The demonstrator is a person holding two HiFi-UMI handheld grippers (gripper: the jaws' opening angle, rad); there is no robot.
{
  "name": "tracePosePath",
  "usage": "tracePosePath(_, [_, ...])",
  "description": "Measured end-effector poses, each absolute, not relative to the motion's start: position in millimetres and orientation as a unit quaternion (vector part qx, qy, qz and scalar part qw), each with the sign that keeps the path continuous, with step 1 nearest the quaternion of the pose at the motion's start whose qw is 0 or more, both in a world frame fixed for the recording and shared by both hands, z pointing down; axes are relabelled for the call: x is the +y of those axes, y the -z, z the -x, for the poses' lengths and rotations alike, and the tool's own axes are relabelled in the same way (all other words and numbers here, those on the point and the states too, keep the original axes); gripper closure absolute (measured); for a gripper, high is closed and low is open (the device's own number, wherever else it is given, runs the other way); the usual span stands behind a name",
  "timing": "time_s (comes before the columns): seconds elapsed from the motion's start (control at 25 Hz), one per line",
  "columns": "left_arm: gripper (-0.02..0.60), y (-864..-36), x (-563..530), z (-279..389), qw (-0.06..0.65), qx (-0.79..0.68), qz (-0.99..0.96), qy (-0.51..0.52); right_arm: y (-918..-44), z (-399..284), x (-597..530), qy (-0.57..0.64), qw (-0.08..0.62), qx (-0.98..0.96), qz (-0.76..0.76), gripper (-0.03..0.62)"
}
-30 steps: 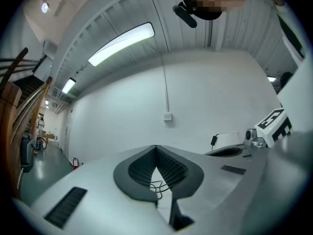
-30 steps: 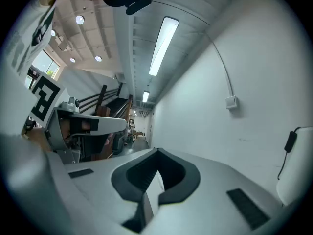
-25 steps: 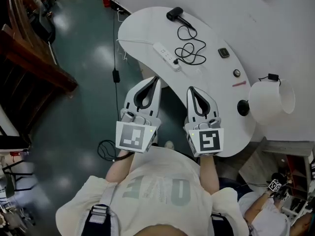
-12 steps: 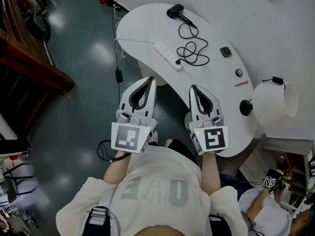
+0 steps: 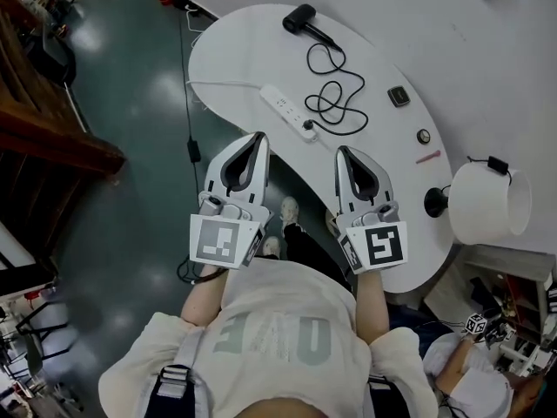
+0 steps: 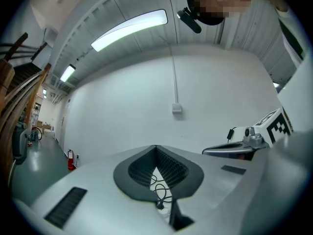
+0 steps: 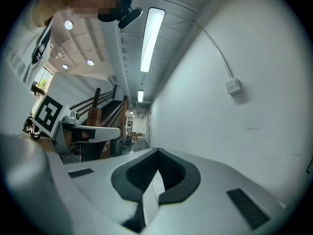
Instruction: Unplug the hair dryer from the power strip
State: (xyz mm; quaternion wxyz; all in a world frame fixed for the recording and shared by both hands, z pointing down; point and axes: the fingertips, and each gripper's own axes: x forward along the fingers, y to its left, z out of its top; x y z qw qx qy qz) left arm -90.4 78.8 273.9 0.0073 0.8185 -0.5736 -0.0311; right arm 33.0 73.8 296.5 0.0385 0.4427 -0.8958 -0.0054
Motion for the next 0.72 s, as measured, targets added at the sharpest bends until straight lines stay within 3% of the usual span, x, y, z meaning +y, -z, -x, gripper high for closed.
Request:
tracePosePath(0.4, [0.577,-260.1,-40.9,60.9,-0.007,-0.558,-0.829,0.046,-288.2,-52.0,-38.1,-0.029,-0.023,-0.900,-0.434,0.591])
tracePosePath(0.72, [0.577,-266.0,-93.8,54.2,-0.009,-0.526,-0.850,0.031,-295.6,-42.7,-80.1,0.020,0.024,-0.888,-0.459,0.591])
